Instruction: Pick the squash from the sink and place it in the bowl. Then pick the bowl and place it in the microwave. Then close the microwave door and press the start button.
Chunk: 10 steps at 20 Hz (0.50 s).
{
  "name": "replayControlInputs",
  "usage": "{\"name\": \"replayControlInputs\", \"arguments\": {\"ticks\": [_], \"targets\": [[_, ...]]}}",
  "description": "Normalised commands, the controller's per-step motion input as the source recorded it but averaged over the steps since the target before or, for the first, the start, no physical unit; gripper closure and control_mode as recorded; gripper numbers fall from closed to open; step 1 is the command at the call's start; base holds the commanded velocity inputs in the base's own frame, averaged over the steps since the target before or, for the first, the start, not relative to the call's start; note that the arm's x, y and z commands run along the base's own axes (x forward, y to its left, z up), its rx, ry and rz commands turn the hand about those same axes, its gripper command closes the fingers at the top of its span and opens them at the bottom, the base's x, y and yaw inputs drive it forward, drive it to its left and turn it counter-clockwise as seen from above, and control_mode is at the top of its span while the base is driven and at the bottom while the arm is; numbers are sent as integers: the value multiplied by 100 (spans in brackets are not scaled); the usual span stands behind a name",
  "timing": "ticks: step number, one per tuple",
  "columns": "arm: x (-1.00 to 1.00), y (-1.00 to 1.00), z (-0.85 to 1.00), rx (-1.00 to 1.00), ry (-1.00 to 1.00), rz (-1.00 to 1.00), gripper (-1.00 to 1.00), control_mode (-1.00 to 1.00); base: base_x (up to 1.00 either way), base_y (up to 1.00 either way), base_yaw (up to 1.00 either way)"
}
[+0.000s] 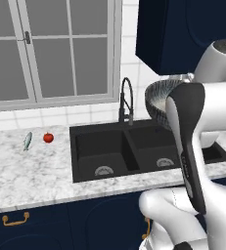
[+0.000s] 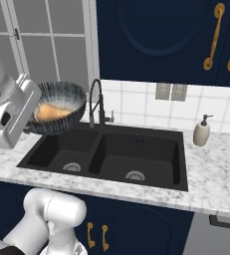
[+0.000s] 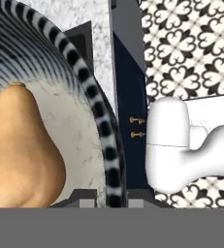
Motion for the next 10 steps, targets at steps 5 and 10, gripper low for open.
{"name": "replayControlInputs", "arguments": {"ticks": [5,10], "targets": [[-7,-2,9,0,0,0,100,100,-60,-25,0],[0,0,0,0,0,0,100,100,-47,-54,-25]]}}
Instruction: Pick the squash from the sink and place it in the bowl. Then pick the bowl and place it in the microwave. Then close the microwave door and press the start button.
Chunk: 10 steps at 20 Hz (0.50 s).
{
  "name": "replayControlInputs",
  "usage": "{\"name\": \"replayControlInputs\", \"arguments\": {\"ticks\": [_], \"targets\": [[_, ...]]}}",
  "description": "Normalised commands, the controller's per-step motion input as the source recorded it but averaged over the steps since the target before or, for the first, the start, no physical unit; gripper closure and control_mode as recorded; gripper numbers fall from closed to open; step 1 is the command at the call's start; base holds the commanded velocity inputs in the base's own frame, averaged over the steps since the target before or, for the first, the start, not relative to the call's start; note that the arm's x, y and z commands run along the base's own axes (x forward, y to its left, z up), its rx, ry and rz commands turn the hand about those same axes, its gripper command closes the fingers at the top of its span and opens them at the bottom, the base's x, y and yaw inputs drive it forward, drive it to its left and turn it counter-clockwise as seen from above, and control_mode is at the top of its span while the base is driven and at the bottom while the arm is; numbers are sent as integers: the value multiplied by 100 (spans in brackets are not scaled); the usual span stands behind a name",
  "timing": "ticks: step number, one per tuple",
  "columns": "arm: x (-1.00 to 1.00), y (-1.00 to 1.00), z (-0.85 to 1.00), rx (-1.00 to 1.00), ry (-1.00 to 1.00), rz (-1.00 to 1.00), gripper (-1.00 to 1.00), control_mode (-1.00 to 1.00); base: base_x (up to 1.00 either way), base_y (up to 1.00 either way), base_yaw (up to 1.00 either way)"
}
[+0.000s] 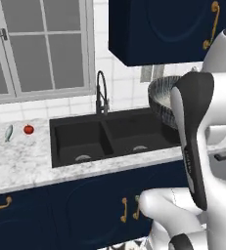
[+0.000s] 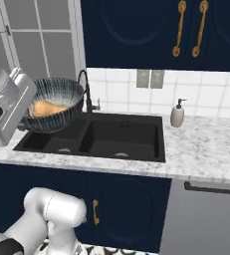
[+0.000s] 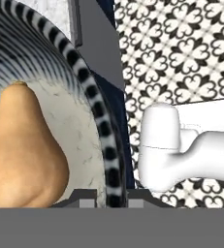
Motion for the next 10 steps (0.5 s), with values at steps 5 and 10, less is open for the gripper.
{"name": "replayControlInputs", "arguments": {"ticks": [5,10], "targets": [[0,0,0,0,0,0,100,100,0,-8,-96],[0,0,0,0,0,0,100,100,0,0,-100]]}}
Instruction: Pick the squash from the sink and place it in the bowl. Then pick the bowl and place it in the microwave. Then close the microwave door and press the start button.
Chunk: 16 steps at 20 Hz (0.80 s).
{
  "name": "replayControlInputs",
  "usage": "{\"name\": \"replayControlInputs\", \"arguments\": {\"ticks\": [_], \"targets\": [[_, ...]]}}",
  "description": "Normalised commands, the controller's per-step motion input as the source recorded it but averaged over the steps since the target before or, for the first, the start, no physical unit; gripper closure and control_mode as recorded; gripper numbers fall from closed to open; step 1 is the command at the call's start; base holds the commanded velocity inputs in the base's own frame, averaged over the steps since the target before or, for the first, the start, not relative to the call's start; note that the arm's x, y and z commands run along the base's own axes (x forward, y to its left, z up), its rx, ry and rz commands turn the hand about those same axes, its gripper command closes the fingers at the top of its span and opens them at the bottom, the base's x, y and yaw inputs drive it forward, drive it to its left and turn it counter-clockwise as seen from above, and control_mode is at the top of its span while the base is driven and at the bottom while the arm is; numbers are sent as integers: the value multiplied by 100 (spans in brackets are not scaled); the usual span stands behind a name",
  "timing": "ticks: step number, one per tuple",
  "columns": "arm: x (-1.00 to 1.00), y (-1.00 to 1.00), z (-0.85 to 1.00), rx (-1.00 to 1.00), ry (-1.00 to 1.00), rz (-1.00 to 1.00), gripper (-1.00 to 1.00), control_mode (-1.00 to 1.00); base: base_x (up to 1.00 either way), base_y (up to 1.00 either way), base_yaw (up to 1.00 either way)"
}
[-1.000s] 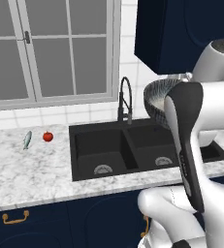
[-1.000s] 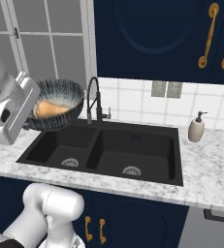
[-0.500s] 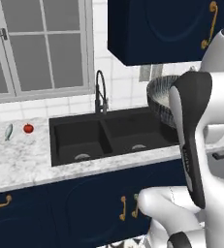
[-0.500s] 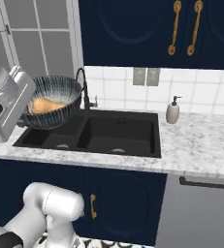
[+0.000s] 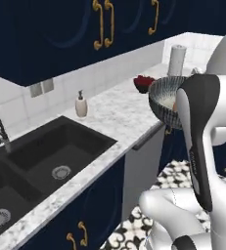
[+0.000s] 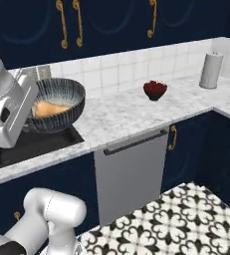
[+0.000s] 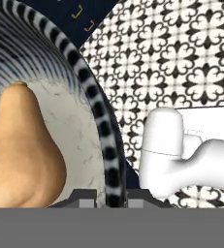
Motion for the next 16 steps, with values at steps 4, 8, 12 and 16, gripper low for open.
{"name": "replayControlInputs", "arguments": {"ticks": [4,8,12,16], "targets": [[0,0,0,0,0,0,100,100,0,0,-95],[0,0,0,0,0,0,100,100,0,0,-87],[0,0,0,0,0,0,100,100,0,-24,-82],[0,0,0,0,0,0,100,100,0,-31,-81]]}}
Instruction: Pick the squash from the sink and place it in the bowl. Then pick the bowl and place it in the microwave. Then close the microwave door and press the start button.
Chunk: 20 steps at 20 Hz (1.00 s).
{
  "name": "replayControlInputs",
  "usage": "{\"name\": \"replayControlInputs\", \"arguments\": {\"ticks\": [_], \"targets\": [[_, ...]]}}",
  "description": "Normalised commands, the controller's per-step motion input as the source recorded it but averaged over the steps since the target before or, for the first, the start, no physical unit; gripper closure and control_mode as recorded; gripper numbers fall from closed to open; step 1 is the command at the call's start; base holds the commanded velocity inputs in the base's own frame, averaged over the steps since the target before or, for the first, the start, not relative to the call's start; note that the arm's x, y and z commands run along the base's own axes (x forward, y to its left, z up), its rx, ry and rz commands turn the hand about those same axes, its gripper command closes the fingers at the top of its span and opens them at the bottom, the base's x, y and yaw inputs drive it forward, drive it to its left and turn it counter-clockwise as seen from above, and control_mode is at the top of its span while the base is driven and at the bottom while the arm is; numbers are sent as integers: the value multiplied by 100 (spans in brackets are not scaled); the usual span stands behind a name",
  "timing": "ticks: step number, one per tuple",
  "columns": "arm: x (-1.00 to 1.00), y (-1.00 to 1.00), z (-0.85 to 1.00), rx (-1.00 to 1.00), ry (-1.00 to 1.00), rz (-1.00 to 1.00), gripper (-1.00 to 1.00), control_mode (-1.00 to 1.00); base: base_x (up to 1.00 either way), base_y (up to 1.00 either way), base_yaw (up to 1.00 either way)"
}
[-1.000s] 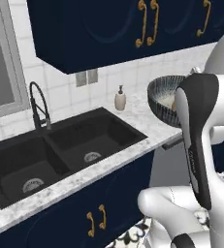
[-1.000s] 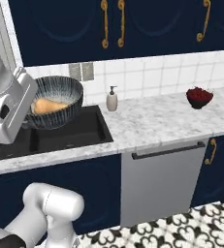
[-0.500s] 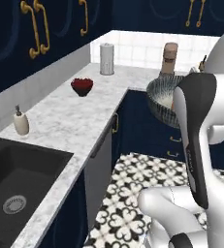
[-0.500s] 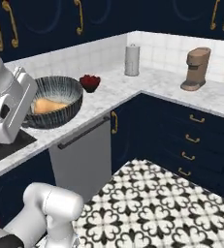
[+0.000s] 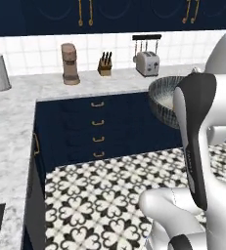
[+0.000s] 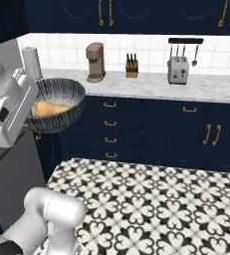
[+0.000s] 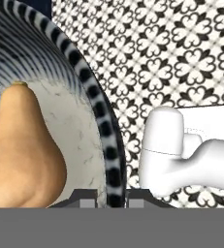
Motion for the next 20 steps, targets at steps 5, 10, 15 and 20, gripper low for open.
{"name": "replayControlInputs", "arguments": {"ticks": [5,10,15,20], "targets": [[0,0,0,0,0,0,100,100,0,-29,-82],[0,0,0,0,0,0,100,100,0,-24,-83],[0,0,0,0,0,0,100,100,0,-23,-83],[0,0,0,0,0,0,100,100,0,-22,-83]]}}
